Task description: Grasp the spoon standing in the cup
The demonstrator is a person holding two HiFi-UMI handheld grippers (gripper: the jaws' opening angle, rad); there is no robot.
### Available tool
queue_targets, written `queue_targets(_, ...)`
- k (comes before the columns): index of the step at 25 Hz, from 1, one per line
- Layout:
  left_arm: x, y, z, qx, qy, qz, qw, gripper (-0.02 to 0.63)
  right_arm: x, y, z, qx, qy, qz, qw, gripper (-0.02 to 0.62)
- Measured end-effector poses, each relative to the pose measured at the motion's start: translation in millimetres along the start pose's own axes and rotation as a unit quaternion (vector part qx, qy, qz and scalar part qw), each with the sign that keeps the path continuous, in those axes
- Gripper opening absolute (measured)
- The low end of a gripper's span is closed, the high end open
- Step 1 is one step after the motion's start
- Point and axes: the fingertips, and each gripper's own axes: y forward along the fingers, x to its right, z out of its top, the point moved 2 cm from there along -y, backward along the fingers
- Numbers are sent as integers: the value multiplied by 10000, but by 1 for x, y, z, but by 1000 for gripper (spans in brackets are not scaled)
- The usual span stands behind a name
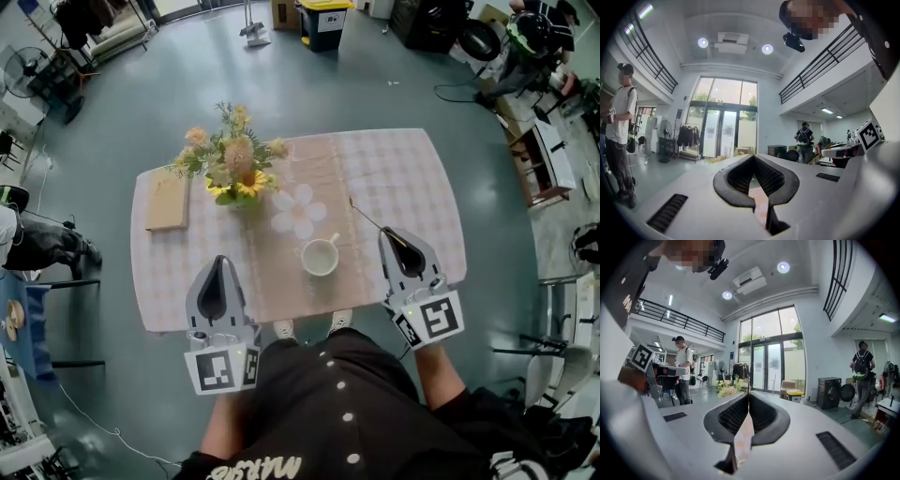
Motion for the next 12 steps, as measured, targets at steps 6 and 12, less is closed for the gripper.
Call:
queue_targets(6, -3, -1, 10, 180, 11, 39, 9998, 17, 14, -12, 29, 414, -30, -360, 9985, 8)
queue_targets(12, -8, -4, 17, 265, 44, 95, 9996, 17, 24, -24, 46, 711, 40, -552, 9959, 8)
